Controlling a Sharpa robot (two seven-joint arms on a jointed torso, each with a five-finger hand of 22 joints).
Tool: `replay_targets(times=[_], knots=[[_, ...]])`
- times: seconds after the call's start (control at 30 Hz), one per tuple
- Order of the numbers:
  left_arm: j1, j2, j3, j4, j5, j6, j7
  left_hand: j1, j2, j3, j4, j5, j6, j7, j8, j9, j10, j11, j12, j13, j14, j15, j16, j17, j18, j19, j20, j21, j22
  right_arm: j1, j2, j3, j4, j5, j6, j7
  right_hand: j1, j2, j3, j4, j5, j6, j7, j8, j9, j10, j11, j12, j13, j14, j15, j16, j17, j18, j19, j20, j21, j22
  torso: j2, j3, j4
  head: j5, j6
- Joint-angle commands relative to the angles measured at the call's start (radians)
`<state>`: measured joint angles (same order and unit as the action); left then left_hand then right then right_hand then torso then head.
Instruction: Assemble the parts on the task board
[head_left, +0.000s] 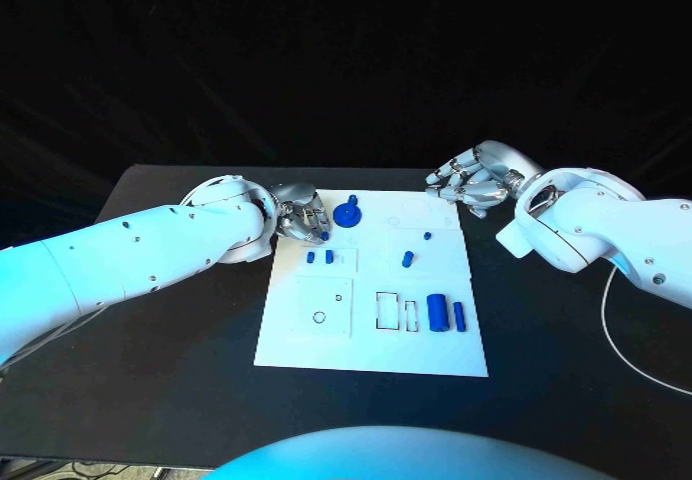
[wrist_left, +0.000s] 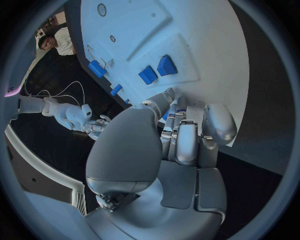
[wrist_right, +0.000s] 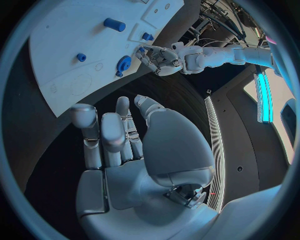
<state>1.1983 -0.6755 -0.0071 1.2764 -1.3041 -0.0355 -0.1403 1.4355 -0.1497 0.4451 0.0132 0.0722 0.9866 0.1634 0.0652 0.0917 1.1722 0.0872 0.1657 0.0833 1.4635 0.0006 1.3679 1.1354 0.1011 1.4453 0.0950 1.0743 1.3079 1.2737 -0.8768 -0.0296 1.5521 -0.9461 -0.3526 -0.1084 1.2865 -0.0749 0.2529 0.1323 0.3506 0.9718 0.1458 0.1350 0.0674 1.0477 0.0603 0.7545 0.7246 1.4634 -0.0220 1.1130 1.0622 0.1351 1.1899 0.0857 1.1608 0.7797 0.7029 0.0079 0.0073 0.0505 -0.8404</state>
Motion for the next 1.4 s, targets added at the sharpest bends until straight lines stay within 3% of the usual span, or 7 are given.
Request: replay_targets(times=[0.03, 0.37, 0.47, 0.53, 0.93, 1.27, 1.4], knots=[[0.0, -0.014, 0.001, 0.011, 0.023, -0.006, 0.003, 0.002, -0.016, 0.005, -0.006, 0.001, -0.036, -0.003, -0.004, -0.01, -0.012, -0.001, -0.008, 0.0, -0.003, 0.003, -0.004, -0.007, -0.008, -0.004, 0.007, -0.007, 0.056, 0.0, 0.0, 0.0, -0.006, -0.009, 0.02, 0.002, 0.023, -0.005, 0.021, -0.008, 0.001, -0.003, 0.004, -0.003, 0.001, -0.018, 0.0, -0.05, -0.044, -0.014, 0.003, -0.052, -0.046, 0.023, -0.021, -0.001, -0.038, -0.054, 0.0, -0.0001, -0.0001, -0.002, 0.002], [0.012, -0.104, 0.011, 0.067, 0.198, -0.037, 0.044, -0.01, -0.026, 0.001, -0.008, 0.001, -0.053, 0.002, 0.011, -0.017, -0.062, 0.01, -0.025, -0.005, -0.032, 0.01, -0.04, -0.078, 0.008, -0.037, 0.012, -0.106, 0.02, -0.001, 0.002, 0.0, -0.037, -0.201, 0.105, 0.001, 0.086, -0.031, 0.11, -0.069, -0.068, 0.002, 0.022, -0.005, 0.001, -0.082, 0.025, -0.339, -0.281, -0.012, 0.018, -0.147, -0.126, 0.026, -0.009, 0.009, -0.077, -0.096, -0.002, -0.0006, 0.0007, -0.011, 0.014], [0.015, -0.13, 0.012, 0.085, 0.355, -0.099, 0.117, -0.001, -0.011, 0.017, -0.012, 0.002, -0.022, 0.009, 0.029, -0.012, -0.069, 0.018, -0.021, -0.006, -0.058, 0.017, -0.073, -0.138, 0.021, -0.066, 0.016, -0.186, -0.01, -0.003, 0.007, 0.0, -0.045, -0.293, 0.125, 0.003, 0.096, -0.038, 0.124, -0.088, -0.087, 0.01, 0.01, -0.008, 0.001, -0.073, 0.024, -0.387, -0.337, -0.007, 0.018, -0.158, -0.137, 0.024, 0.004, 0.013, -0.071, -0.085, -0.001, 0.0002, 0.0, -0.015, 0.023], [0.016, -0.15, 0.012, 0.106, 0.528, -0.164, 0.19, 0.003, 0.004, 0.034, -0.015, 0.002, 0.006, 0.019, 0.045, -0.009, -0.063, 0.021, -0.007, -0.003, -0.129, 0.021, -0.164, -0.291, 0.049, -0.132, 0.02, -0.354, -0.078, -0.008, 0.012, 0.0, -0.049, -0.386, 0.139, 0.003, 0.099, -0.039, 0.133, -0.1, -0.102, 0.02, 0.004, -0.009, 0.002, -0.061, 0.021, -0.416, -0.378, -0.002, 0.015, -0.159, -0.14, 0.022, 0.014, 0.012, -0.063, -0.073, -0.001, -0.0006, 0.0004, -0.017, 0.027], [0.001, -0.21, 0.0, 0.213, 1.287, -0.29, 0.537, -0.048, 0.039, 0.029, -0.005, -0.001, 0.042, 0.004, 0.069, -0.011, -0.031, 0.002, 0.103, 0.045, -0.213, 0.009, -0.273, -0.457, 0.08, -0.229, 0.016, -0.575, -0.174, -0.033, 0.057, -0.013, -0.08, -0.734, 0.181, -0.02, 0.106, -0.043, 0.177, -0.141, -0.153, 0.062, 0.005, -0.021, 0.003, 0.013, 0.023, -0.506, -0.526, 0.013, 0.018, -0.147, -0.137, 0.011, 0.049, 0.016, -0.023, -0.012, -0.001, -0.0013, 0.0017, -0.055, 0.059], [-0.013, -0.217, -0.005, 0.255, 1.403, -0.292, 0.599, -0.073, 0.042, 0.006, 0.003, -0.001, 0.039, 0.002, 0.073, -0.014, -0.045, 0.001, 0.137, 0.06, -0.213, 0.007, -0.279, -0.471, 0.082, -0.225, 0.015, -0.599, -0.195, -0.059, 0.091, -0.017, -0.099, -0.824, 0.222, -0.029, 0.093, -0.054, 0.191, -0.147, -0.169, 0.07, 0.006, -0.031, 0.001, 0.019, 0.026, -0.548, -0.577, 0.017, 0.018, -0.129, -0.128, 0.009, 0.058, 0.016, -0.01, 0.002, 0.001, -0.0011, 0.0002, -0.056, 0.075], [-0.015, -0.223, -0.005, 0.267, 1.411, -0.3, 0.597, -0.072, 0.047, 0.002, 0.001, 0.0, 0.036, 0.003, 0.073, -0.015, -0.055, 0.001, 0.146, 0.065, -0.215, 0.008, -0.282, -0.479, 0.082, -0.222, 0.015, -0.605, -0.201, -0.065, 0.103, -0.018, -0.106, -0.833, 0.258, -0.023, 0.066, -0.079, 0.17, -0.14, -0.19, 0.07, -0.008, -0.039, 0.001, 0.012, 0.017, -0.566, -0.601, 0.017, -0.002, -0.13, -0.132, 0.011, 0.054, 0.001, -0.014, -0.004, 0.001, -0.0009, -0.0001, -0.057, 0.075]])
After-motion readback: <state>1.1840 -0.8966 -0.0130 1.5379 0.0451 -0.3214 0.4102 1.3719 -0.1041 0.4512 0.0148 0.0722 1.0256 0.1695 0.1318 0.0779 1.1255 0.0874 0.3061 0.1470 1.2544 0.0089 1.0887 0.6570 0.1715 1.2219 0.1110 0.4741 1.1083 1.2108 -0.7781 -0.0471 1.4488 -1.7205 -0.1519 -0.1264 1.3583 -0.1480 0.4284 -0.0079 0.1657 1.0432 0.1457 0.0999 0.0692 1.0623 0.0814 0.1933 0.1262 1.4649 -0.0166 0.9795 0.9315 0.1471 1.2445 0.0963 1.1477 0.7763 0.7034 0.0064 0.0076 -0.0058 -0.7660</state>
